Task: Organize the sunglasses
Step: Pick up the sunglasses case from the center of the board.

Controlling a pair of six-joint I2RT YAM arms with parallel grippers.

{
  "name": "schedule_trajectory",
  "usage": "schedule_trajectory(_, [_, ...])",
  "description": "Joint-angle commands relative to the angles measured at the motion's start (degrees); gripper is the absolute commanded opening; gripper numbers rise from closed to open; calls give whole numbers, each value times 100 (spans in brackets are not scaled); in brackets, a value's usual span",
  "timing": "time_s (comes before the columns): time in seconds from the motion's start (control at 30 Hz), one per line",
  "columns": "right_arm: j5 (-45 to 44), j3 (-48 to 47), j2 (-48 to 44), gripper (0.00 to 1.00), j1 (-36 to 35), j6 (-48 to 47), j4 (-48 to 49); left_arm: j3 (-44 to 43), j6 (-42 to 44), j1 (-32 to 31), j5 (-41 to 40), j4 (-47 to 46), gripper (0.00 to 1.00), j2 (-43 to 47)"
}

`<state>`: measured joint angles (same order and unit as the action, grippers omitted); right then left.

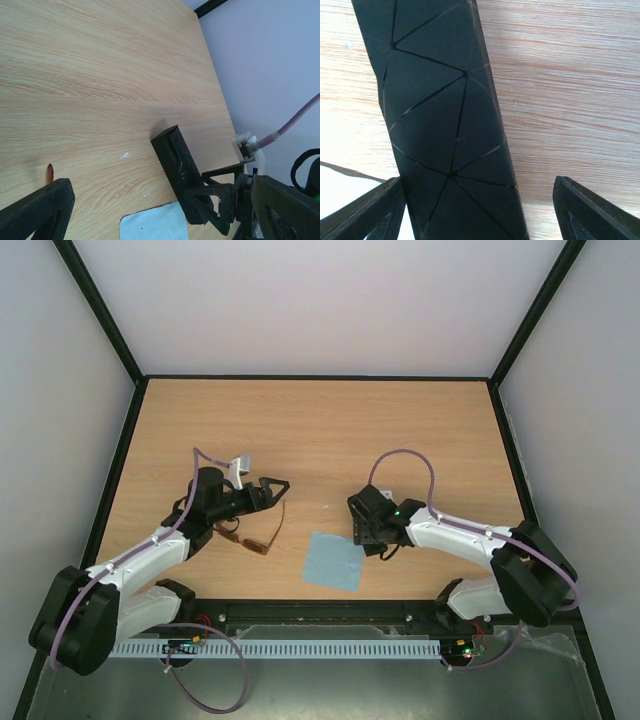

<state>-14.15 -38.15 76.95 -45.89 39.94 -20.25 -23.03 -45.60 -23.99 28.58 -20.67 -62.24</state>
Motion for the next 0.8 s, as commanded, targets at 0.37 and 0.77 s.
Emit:
schedule_trajectory(0.37, [-63, -87, 214, 61, -66, -60, -280, 154, -377, -27, 516, -789, 99, -194])
schedule_trajectory(0.77, [188, -141, 126, 54, -18, -280, 58, 484, -1117, -159, 988, -1956, 99, -179])
